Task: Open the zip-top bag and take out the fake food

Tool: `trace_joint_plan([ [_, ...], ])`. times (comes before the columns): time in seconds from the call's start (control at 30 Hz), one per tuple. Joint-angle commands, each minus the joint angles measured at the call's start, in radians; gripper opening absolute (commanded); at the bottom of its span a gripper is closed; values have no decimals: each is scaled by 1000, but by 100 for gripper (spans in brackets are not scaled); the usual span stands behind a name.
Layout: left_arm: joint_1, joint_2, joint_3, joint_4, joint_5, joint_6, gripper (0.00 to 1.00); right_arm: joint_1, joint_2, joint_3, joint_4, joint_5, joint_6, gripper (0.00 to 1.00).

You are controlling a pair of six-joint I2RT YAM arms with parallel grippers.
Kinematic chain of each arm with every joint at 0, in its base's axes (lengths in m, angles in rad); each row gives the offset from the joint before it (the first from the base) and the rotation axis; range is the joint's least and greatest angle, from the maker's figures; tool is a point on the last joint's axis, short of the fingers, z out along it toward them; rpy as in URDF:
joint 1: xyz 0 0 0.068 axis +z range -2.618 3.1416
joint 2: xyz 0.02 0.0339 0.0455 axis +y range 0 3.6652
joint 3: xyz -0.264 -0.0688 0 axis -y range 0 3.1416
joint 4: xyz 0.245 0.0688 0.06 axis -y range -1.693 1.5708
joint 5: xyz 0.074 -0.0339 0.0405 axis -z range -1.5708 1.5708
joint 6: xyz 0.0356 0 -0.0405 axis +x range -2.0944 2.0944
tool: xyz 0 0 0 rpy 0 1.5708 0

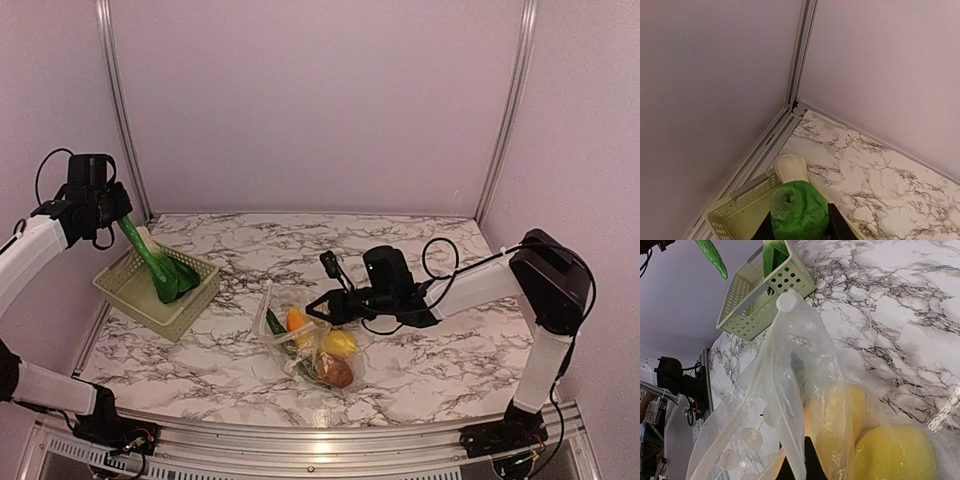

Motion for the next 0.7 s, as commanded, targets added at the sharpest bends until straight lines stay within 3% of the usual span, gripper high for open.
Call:
trace_joint_plan([
  [0.0, 85, 62, -55, -7, 96, -10, 13, -8, -35, 15, -23, -9, -33, 0],
  [0.17, 168, 137, -119, 45, 197, -59, 11, -11, -42, 18, -23, -19, -45, 0],
  [0.43, 190, 280, -167, 108, 295, -117, 11, -10, -40, 47, -45, -33, -67, 0],
  [0.53, 193, 323, -168, 126, 333, -126, 19, -10, -45, 67, -77, -24, -79, 0],
  [0.67, 195, 360, -151, 124, 355, -131, 43, -11, -55, 86, -120, -22, -109, 0],
])
